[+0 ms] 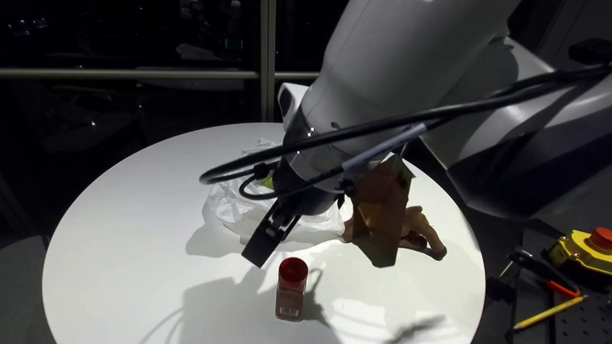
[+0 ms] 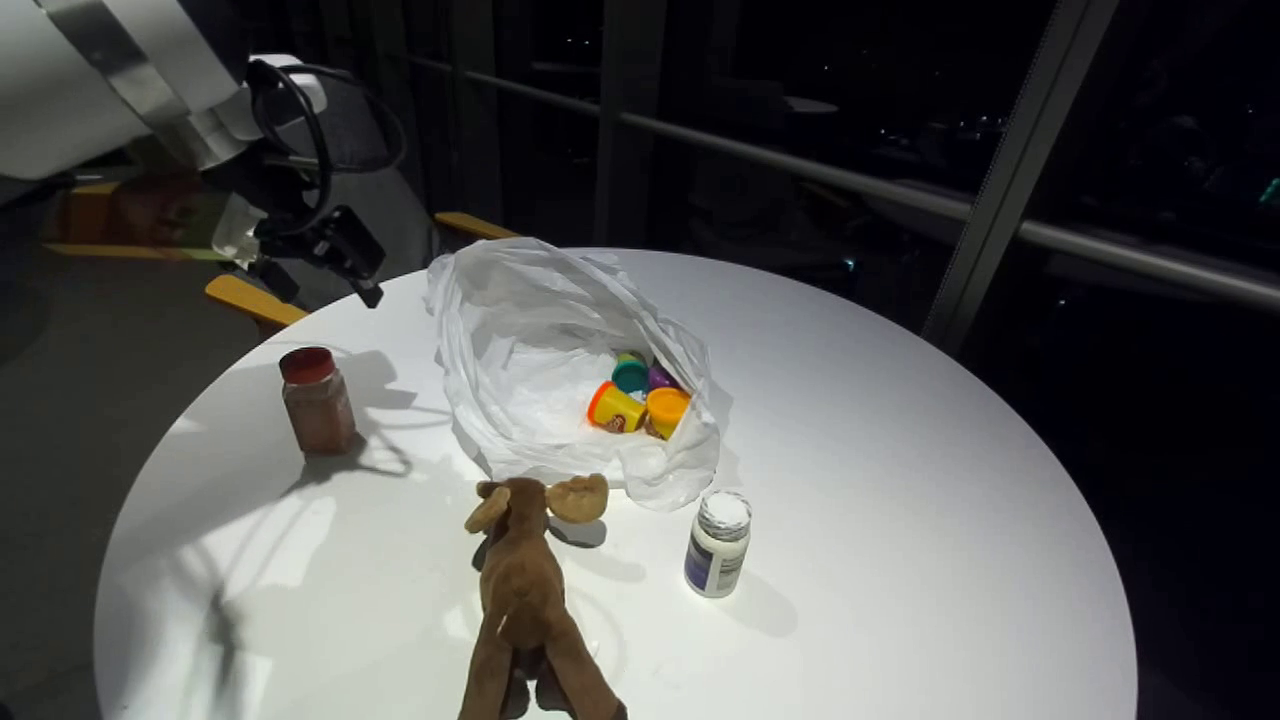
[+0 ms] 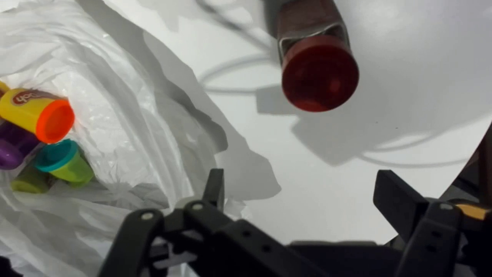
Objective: Pick up the objects from the plastic and put them on the table
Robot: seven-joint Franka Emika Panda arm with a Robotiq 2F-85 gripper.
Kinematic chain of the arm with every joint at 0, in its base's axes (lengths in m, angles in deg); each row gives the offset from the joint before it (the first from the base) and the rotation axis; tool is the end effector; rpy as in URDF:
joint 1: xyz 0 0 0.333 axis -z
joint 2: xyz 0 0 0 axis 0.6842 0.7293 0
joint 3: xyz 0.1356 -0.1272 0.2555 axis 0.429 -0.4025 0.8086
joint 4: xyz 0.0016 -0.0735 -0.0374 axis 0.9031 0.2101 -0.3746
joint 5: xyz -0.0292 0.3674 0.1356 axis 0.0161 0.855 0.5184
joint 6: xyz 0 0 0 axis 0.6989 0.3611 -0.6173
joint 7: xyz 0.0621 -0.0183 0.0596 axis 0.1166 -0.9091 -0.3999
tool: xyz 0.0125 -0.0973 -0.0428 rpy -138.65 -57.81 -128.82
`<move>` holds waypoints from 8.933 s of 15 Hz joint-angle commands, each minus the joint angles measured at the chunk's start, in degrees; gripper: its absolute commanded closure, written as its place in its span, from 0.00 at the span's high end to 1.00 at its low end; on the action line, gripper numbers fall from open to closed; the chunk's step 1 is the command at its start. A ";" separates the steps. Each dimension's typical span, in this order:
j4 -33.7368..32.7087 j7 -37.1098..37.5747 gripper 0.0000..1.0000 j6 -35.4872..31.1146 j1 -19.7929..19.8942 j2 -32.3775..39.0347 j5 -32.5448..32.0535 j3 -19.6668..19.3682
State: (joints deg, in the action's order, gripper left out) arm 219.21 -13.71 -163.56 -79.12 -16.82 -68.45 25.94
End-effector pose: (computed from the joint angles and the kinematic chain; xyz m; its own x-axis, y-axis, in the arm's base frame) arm 0.4665 0.2517 0.2198 0.8499 0.3367 0.4053 0.3139 -0.9413 0.1238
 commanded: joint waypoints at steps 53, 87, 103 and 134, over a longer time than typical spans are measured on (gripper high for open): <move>-29.77 37.63 0.89 12.94 21.41 26.51 48.09 0.10; 12.67 38.32 0.23 6.83 -6.32 -4.02 22.43 -18.31; 12.82 25.03 0.80 -4.18 0.07 8.64 23.04 -3.57; -30.70 30.90 1.00 17.00 -1.56 31.12 38.80 -16.90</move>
State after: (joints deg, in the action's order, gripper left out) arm 193.52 15.89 -149.29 -83.09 12.27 -29.98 6.90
